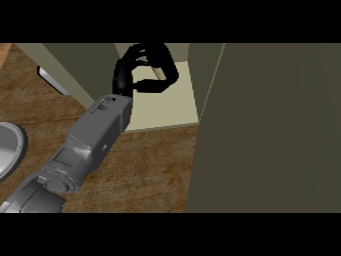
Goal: Pick up the wine, place it into the cabinet and close the cabinet
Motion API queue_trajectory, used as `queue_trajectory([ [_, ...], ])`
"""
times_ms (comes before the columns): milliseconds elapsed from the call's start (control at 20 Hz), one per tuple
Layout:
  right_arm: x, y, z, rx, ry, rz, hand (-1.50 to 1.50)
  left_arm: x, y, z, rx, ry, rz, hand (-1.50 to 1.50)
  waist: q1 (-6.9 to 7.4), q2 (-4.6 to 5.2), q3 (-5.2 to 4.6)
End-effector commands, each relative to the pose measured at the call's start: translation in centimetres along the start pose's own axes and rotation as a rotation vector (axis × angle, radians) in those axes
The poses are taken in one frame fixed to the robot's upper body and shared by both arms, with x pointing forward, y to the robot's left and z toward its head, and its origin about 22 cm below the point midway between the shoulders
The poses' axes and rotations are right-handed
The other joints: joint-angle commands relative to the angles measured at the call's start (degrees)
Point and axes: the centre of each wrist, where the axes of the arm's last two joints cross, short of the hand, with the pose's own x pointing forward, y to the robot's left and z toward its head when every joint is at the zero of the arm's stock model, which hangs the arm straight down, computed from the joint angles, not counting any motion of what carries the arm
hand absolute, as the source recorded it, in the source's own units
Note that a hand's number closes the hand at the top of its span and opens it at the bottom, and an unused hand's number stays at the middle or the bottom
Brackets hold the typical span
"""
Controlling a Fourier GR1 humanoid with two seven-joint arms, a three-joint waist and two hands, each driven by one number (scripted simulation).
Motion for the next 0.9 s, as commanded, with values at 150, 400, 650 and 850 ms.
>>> queue_trajectory([
  [150,2.4,0.2,0.7,0.04,-0.031,-0.102,-1.5,1.1,0.3,-0.9,0.061,-0.011,-0.082,-1.5,-0.52,0.14,0.06],
  [400,2.9,-0.1,0.6,0.036,-0.045,-0.088,-1.5,0.4,1.4,-0.9,0.04,-0.041,0.014,-1.5,-0.05,0.41,-0.1],
  [650,2.7,0.0,1.0,0.026,-0.02,-0.098,-1.5,3.0,-0.1,-1.8,-0.045,-0.102,0.122,-1.5,0.32,-0.2,-0.04],
  [850,3.5,-0.3,1.0,0.027,-0.029,-0.073,-1.5,3.7,-0.5,-1.9,-0.096,-0.139,0.234,1.5,1.19,-0.44,-0.07],
])
